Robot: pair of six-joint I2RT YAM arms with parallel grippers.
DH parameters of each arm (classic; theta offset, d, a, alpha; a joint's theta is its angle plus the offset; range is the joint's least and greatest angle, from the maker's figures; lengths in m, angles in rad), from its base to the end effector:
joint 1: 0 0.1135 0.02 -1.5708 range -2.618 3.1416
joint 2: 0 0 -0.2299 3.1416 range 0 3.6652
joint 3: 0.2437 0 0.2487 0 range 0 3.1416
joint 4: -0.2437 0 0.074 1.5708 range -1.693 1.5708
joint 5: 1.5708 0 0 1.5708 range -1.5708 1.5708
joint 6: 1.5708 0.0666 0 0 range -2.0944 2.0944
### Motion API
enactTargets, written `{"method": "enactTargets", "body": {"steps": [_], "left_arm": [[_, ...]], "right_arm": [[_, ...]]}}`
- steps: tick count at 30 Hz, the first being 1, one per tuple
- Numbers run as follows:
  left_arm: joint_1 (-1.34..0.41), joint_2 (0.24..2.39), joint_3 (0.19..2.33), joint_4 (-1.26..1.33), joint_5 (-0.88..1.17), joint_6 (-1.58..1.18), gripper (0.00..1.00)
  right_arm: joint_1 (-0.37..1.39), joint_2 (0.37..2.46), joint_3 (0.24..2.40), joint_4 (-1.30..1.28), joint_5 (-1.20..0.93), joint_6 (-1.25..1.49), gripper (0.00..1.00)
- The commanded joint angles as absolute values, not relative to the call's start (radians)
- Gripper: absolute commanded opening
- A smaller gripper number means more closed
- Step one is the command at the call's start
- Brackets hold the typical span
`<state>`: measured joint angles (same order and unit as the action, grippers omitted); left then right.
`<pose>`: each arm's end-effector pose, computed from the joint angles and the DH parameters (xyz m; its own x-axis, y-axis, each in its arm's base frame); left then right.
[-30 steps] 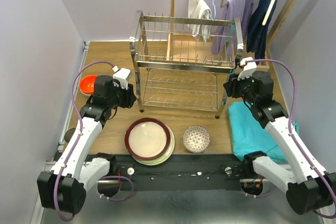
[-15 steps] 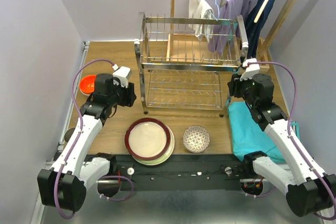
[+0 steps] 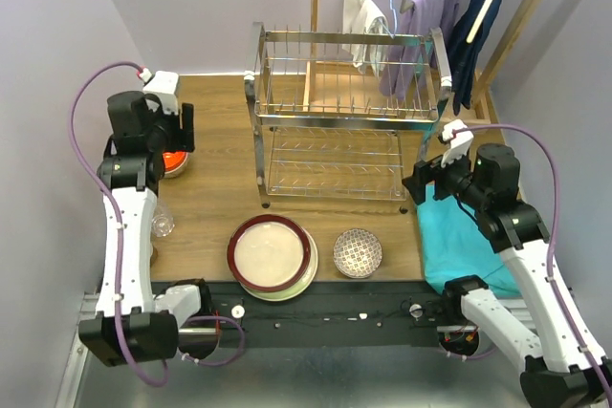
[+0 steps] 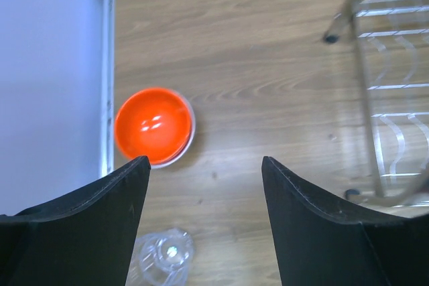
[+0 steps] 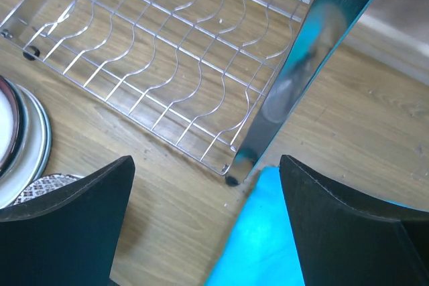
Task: Load the mixed dishes into the dish rack
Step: Move the dish rack
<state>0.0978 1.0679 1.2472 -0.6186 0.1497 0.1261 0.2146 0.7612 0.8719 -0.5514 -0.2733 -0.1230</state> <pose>0.2623 0.0157 0.3575 -0.4152 0.0842 -0.9058 0.0907 0.9946 0.0509 0.2030 0.0627 0.2995 -0.3592 -0.1992 -0.9117 -0.4913 0.8710 0.0033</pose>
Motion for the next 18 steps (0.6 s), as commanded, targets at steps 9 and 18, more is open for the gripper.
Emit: {"method": "enactTargets", "body": {"steps": [9,18], "left_arm": [[0.167,1.133,1.285,-0.865,0.143,0.382,0.74],[0.172,1.163,1.306,-1.181,-0.028,0.44,0.57]], "right_arm": [[0.215,0.795,1.058,-0.828,-0.33,-0.213,0.97],[0.215,0.885,1.305,-1.118,-0.316,-0.365,0.93]]}}
